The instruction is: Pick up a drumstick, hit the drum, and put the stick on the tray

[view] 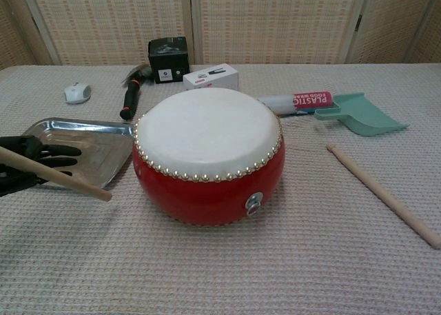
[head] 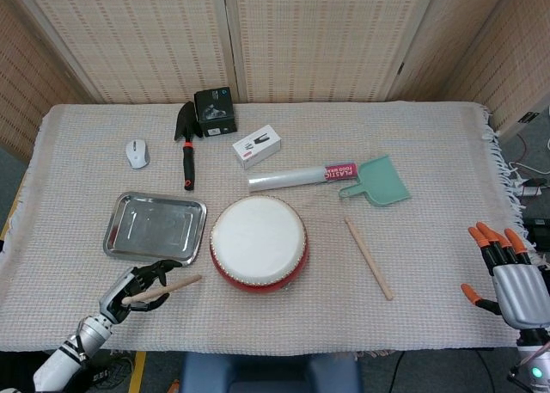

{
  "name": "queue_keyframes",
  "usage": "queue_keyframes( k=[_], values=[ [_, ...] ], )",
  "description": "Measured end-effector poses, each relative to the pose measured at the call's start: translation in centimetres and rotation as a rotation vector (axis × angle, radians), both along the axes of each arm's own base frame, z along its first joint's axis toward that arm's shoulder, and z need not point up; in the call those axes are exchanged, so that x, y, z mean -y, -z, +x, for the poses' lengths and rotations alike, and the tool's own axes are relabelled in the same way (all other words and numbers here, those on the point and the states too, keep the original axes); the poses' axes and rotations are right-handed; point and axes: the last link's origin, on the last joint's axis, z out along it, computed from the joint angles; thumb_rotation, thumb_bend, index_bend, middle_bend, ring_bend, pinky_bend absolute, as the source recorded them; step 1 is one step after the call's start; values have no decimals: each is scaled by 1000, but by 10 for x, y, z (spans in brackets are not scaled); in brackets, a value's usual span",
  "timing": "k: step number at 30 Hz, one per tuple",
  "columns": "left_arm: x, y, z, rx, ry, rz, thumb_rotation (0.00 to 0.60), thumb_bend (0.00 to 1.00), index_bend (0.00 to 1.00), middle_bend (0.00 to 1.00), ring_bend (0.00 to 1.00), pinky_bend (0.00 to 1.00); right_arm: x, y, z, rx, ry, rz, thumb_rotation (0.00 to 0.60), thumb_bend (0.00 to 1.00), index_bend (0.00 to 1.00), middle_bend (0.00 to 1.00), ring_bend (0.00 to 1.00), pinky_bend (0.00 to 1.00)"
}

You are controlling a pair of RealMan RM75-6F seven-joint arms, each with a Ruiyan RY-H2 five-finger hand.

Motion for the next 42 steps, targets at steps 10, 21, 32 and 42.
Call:
queue_keyframes(
  k=[10, 21, 32, 42],
  values=[
    [-7, -12, -29, 286, -105, -164, 600, 325, 585, 270, 161, 180, -1, 0, 1, -4, 6, -2, 600, 211, 1, 21, 0, 0],
    [-11, -4, -44, 365, -186, -263, 600, 325, 553, 315, 208, 219, -1, 0, 1, -5, 9, -3, 600, 211, 1, 21, 0, 0],
    [-15, 4, -48, 412, -301, -254, 600, 326, 544, 351, 250, 236, -3, -1, 0, -4, 12, -8, 600, 211, 1, 21, 0, 0],
    [-16, 3, -52, 470, -340, -221, 600, 325, 503, 351, 262, 240, -3, -1, 1, -3, 12, -9, 600, 211, 1, 21, 0, 0]
  ],
)
